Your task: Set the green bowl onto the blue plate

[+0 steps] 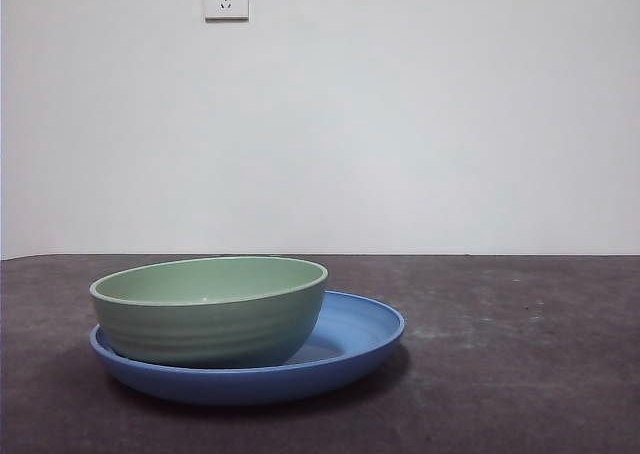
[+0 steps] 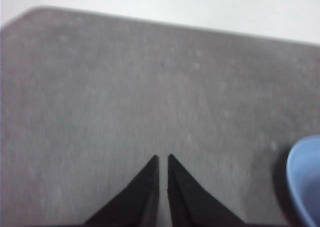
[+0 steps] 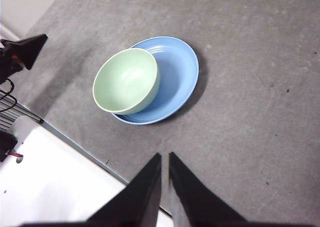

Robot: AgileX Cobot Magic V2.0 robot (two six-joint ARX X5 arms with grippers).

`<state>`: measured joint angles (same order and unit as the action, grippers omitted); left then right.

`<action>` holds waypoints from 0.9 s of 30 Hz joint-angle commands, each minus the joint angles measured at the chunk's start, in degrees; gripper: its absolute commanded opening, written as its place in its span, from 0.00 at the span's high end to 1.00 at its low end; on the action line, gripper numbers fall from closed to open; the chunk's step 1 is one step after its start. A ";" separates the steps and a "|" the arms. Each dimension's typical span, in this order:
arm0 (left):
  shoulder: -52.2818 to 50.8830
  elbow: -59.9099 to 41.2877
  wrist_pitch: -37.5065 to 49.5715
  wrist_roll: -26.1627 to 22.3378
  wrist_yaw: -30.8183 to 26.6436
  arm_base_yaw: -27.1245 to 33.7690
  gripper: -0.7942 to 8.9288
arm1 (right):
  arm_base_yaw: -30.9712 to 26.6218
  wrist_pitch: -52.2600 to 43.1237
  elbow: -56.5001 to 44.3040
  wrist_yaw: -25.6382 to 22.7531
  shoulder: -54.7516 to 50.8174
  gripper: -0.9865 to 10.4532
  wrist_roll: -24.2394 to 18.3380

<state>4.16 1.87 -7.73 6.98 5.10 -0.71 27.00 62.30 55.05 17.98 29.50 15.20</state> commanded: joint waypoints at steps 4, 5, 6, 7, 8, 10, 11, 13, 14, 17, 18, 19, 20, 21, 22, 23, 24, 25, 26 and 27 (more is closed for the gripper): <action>-1.79 -1.20 -2.12 -2.03 -0.94 0.00 0.89 | 0.31 -0.55 1.01 -0.02 0.26 0.90 -0.66; -1.86 -1.20 -2.32 -2.05 -0.98 0.00 0.89 | 0.31 -0.55 1.01 -0.02 0.26 0.90 -0.66; -1.97 -1.20 -2.71 -2.10 -1.07 0.00 0.89 | 0.31 -0.57 1.01 -0.02 0.26 0.90 -0.66; -2.05 -1.20 -2.95 -2.29 -1.07 0.00 0.89 | 0.31 -0.57 1.01 -0.02 0.26 0.90 -0.66; -2.08 -1.20 -2.93 -2.27 -1.07 0.00 0.89 | 0.31 -0.55 1.01 -0.02 0.26 0.90 -0.66; -2.10 -1.20 -2.91 -2.23 -1.07 -0.02 0.89 | 0.31 -0.55 1.01 -0.02 0.26 0.90 -0.66; -2.10 -1.20 -2.91 -2.25 -1.07 -0.02 0.89 | 0.31 -0.55 1.01 -0.02 0.26 0.90 -0.66; -2.05 -1.20 -2.93 -2.23 -1.07 -0.02 0.89 | 0.31 -0.55 1.01 -0.02 0.26 0.90 -0.66; -2.05 -1.20 -2.93 -2.25 -1.07 -0.02 0.89 | 0.31 -0.55 1.01 -0.02 0.26 0.90 -0.66; -2.05 -1.20 -2.93 -2.25 -1.07 0.00 0.89 | 0.31 -0.55 1.01 -0.02 0.26 0.90 -0.66; -2.03 -1.20 -2.93 -2.25 -1.07 -0.02 0.89 | 0.31 -0.55 1.01 -0.02 0.26 0.90 -0.66; -2.05 -1.20 -2.93 -2.25 -1.07 0.00 0.89 | 0.31 -0.55 1.01 -0.02 0.26 0.90 -0.66; -2.05 -1.20 -2.93 -2.23 -1.05 0.00 0.89 | 0.31 -0.55 1.01 -0.02 0.26 0.90 -0.66; -2.05 -1.20 -2.93 -2.23 -1.05 0.00 0.89 | 0.31 -0.55 1.01 -0.02 0.26 0.90 -0.66; -2.05 -1.20 -2.95 -2.25 -1.07 0.00 0.89 | 0.31 -0.55 1.01 -0.02 0.26 0.90 -0.66; -2.05 -1.20 -2.93 -2.23 -1.05 0.00 0.89 | 0.31 -0.55 1.01 -0.02 0.26 0.90 -0.66; -2.05 -1.20 -2.93 -2.25 -1.07 0.00 0.89 | 0.31 -0.55 1.01 -0.02 0.26 0.90 -0.66; -2.05 -1.20 -2.93 -2.25 -1.07 0.00 0.89 | 0.31 -0.55 1.01 -0.02 0.26 0.90 -0.66; -2.05 -1.20 -2.93 -2.25 -1.07 0.00 0.89 | 0.31 -0.55 1.01 -0.02 0.26 0.90 -0.66; -2.05 -1.20 -2.93 -2.25 -1.07 0.00 0.89 | 0.31 -0.55 1.01 -0.02 0.26 0.90 -0.66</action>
<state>2.17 1.87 -10.17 5.41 4.32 -0.73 27.00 62.33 55.05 17.98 29.50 15.20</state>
